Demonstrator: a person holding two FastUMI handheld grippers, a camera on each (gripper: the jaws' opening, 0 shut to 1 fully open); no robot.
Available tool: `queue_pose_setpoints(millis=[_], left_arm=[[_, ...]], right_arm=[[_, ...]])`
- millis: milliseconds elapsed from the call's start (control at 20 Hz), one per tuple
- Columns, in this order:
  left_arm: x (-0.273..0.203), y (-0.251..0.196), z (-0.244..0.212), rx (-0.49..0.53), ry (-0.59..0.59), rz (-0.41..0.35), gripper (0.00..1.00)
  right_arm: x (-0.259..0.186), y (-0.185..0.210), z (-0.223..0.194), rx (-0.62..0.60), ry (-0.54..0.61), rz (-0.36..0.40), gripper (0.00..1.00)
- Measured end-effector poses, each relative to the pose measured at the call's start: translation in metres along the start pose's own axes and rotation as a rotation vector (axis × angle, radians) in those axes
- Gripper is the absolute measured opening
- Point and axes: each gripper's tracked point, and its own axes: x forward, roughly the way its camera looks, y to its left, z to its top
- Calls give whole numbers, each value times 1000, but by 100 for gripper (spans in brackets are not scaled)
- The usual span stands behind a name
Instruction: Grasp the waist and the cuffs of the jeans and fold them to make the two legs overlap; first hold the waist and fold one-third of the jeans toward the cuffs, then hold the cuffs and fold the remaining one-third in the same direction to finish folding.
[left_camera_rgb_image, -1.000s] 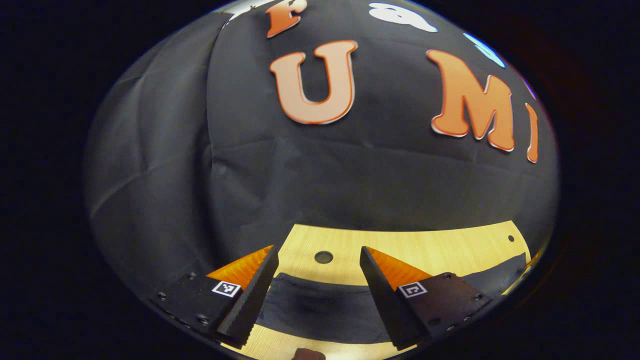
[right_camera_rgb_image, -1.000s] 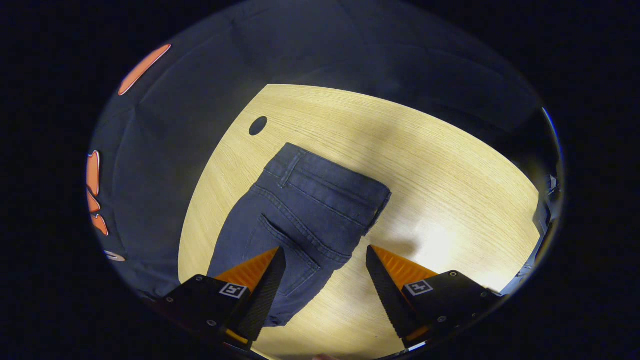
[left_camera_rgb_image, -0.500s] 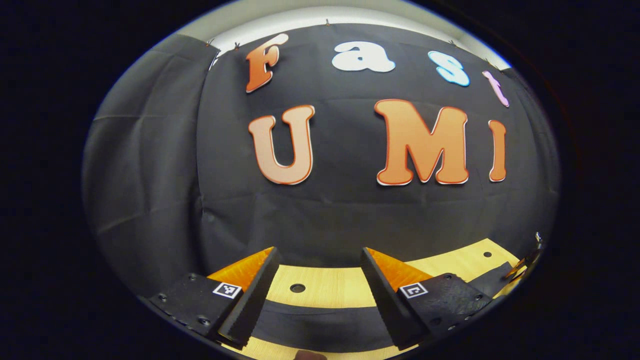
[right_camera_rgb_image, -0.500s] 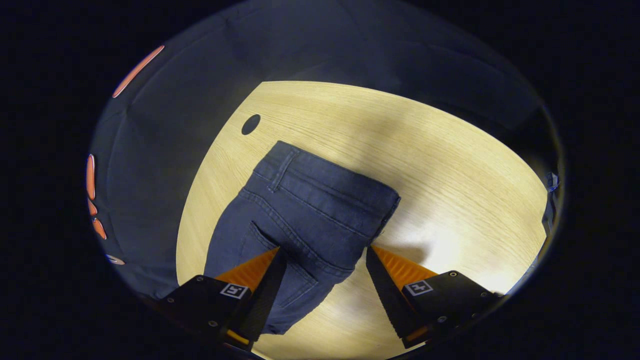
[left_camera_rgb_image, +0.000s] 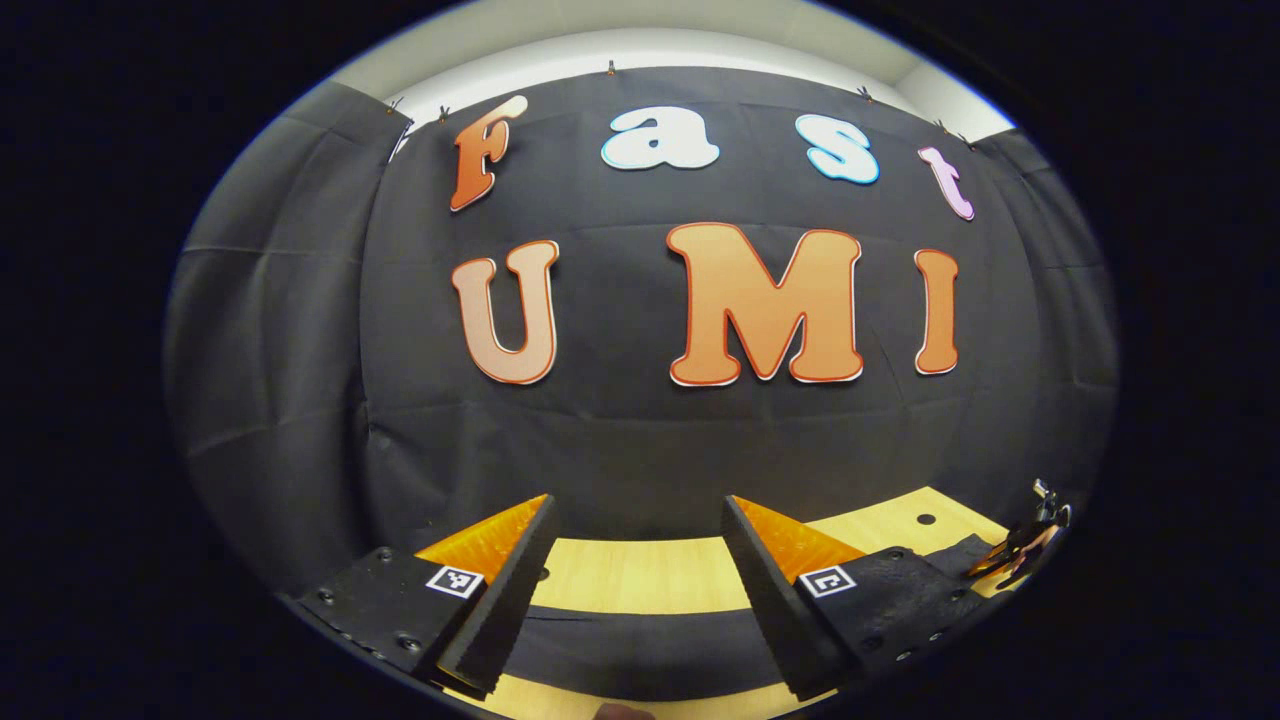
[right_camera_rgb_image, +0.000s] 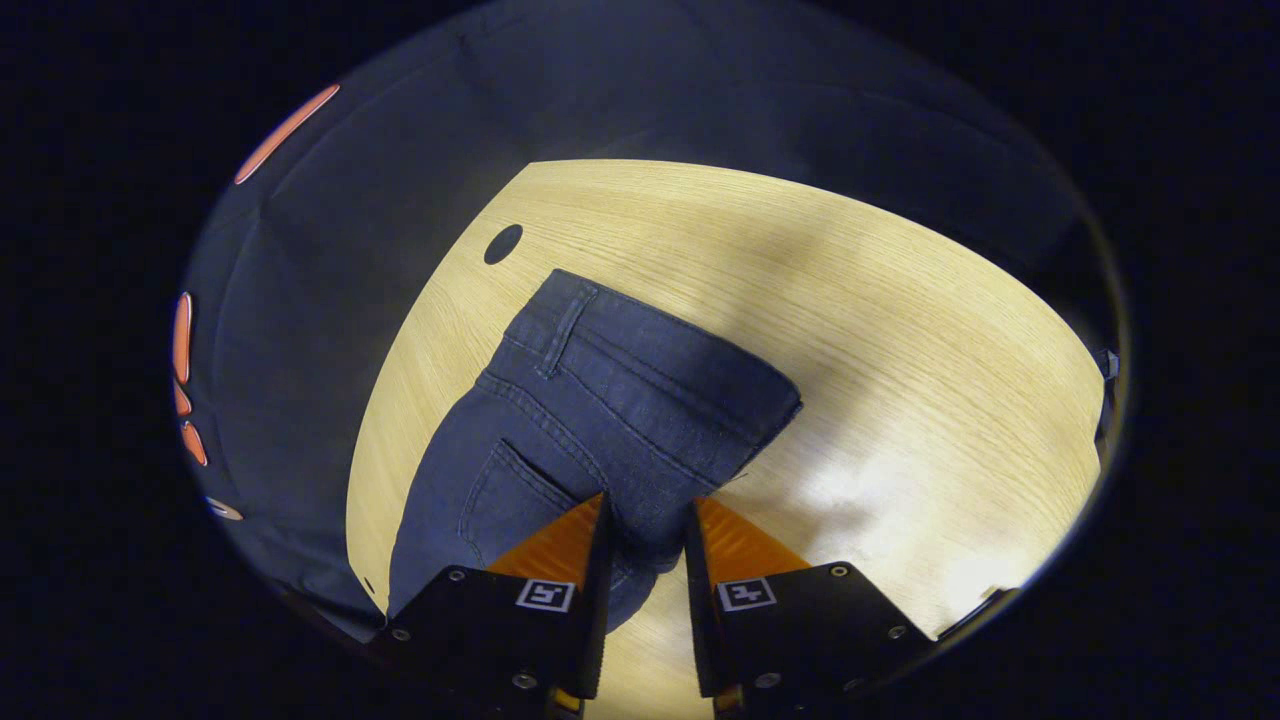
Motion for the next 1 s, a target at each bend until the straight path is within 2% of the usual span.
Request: queue_pose_setpoints(millis=[50, 100, 200, 350, 450, 600, 1000], left_arm=[[-5, -3, -7, -1, 14, 2, 98], [-9, -8, -13, -2, 30, -3, 98], [-17, -14, -23, -11, 63, -14, 98], [-24, -12, -27, -6, 69, -27, 98], [-24, -5, -31, -19, 78, -37, 98], [-29, 8, -37, -30, 87, -53, 98], [-57, 93, -56, -91, 108, 4, 98]], right_arm=[[-3, 2, 2, 12, -17, -2, 37], [-6, 2, 1, 17, -13, -3, 25], [-10, 6, 5, 27, -48, 5, 24], [-39, 25, 11, -28, -144, 43, 24], [-65, 45, 14, -91, -216, 71, 24], [-91, 72, 13, -197, -298, 72, 24], [-141, 132, -6, -461, -415, 119, 24]])
